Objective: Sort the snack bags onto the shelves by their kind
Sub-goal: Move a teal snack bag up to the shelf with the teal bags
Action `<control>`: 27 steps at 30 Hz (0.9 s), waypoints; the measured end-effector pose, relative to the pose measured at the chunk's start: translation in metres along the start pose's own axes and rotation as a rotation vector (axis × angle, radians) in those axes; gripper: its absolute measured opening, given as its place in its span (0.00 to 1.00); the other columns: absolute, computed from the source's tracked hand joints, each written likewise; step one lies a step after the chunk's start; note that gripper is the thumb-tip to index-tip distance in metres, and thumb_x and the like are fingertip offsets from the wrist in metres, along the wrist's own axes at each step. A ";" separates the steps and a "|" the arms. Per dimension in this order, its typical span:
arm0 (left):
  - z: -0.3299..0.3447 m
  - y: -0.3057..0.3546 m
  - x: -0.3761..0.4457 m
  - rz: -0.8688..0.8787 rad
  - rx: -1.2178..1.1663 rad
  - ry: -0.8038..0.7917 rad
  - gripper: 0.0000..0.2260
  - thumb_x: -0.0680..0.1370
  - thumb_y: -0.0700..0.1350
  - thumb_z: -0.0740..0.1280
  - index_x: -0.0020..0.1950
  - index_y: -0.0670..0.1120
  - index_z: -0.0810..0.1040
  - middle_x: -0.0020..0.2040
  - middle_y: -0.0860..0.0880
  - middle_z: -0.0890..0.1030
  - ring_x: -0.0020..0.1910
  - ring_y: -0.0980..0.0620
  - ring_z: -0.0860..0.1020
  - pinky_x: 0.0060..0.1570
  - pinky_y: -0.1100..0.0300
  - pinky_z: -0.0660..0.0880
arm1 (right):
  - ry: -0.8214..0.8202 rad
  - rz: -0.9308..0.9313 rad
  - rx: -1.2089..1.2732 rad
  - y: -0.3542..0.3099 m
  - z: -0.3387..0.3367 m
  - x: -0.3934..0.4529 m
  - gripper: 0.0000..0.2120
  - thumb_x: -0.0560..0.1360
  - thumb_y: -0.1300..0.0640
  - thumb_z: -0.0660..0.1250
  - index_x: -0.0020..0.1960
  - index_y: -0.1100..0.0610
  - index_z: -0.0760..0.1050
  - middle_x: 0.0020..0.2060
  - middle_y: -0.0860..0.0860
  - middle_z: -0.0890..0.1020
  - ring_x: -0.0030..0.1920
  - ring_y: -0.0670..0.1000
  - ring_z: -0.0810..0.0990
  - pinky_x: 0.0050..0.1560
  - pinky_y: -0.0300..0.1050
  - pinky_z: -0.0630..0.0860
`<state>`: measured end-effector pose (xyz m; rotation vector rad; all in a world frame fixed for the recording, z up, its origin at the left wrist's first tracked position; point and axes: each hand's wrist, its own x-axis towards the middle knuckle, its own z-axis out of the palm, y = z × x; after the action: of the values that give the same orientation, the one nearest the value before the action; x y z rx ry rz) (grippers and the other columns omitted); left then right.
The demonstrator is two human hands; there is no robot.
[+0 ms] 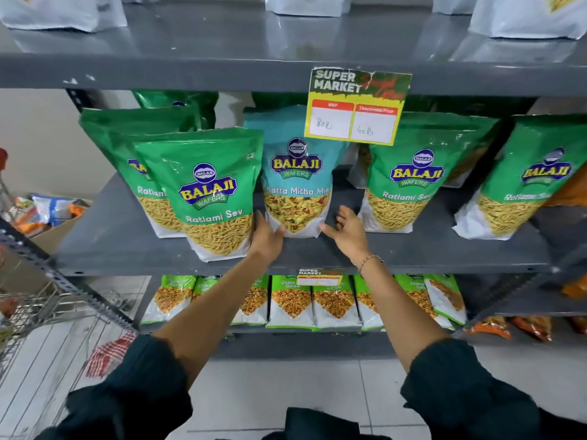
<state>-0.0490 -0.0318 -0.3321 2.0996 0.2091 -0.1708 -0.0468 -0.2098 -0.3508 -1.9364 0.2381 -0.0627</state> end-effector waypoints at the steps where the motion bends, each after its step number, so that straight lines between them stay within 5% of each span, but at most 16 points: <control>1: 0.002 0.001 0.003 -0.001 0.000 0.010 0.33 0.80 0.48 0.59 0.76 0.44 0.40 0.78 0.42 0.53 0.74 0.41 0.58 0.68 0.52 0.61 | -0.032 0.011 -0.019 0.001 0.002 0.008 0.44 0.66 0.50 0.74 0.72 0.61 0.55 0.71 0.59 0.65 0.71 0.57 0.65 0.69 0.55 0.66; 4: 0.008 0.001 0.011 0.070 -0.060 -0.004 0.33 0.79 0.44 0.59 0.76 0.45 0.40 0.76 0.42 0.59 0.72 0.41 0.63 0.65 0.53 0.64 | -0.082 0.012 -0.041 0.003 0.007 0.025 0.49 0.59 0.42 0.76 0.71 0.57 0.56 0.70 0.55 0.68 0.69 0.54 0.67 0.68 0.56 0.67; 8: 0.010 -0.002 0.019 0.108 -0.107 0.026 0.32 0.78 0.39 0.62 0.75 0.43 0.46 0.74 0.43 0.64 0.71 0.43 0.65 0.67 0.54 0.62 | -0.105 -0.082 0.036 0.008 0.011 0.032 0.31 0.60 0.52 0.78 0.60 0.51 0.69 0.60 0.53 0.78 0.60 0.52 0.76 0.63 0.58 0.73; 11: 0.009 -0.003 0.024 0.101 -0.112 0.035 0.31 0.76 0.40 0.65 0.74 0.43 0.52 0.72 0.44 0.67 0.70 0.45 0.66 0.66 0.55 0.63 | -0.071 -0.133 0.112 0.013 0.013 0.033 0.28 0.60 0.56 0.78 0.57 0.54 0.72 0.57 0.55 0.81 0.57 0.52 0.79 0.60 0.60 0.75; 23: 0.015 -0.001 0.001 0.164 -0.056 -0.103 0.25 0.72 0.43 0.72 0.64 0.42 0.64 0.52 0.47 0.74 0.54 0.49 0.72 0.50 0.58 0.65 | 0.110 -0.154 0.131 0.025 -0.016 -0.022 0.22 0.59 0.61 0.79 0.49 0.53 0.74 0.48 0.53 0.83 0.51 0.52 0.81 0.54 0.56 0.78; 27: 0.011 -0.004 -0.025 0.215 -0.072 -0.148 0.25 0.69 0.41 0.75 0.60 0.40 0.66 0.50 0.40 0.76 0.56 0.41 0.75 0.47 0.55 0.70 | 0.134 -0.140 0.160 0.024 -0.024 -0.060 0.22 0.60 0.63 0.78 0.49 0.51 0.73 0.47 0.50 0.82 0.49 0.50 0.81 0.54 0.50 0.78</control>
<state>-0.0750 -0.0412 -0.3354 2.0114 -0.0979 -0.1861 -0.1121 -0.2284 -0.3601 -1.7893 0.1810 -0.2965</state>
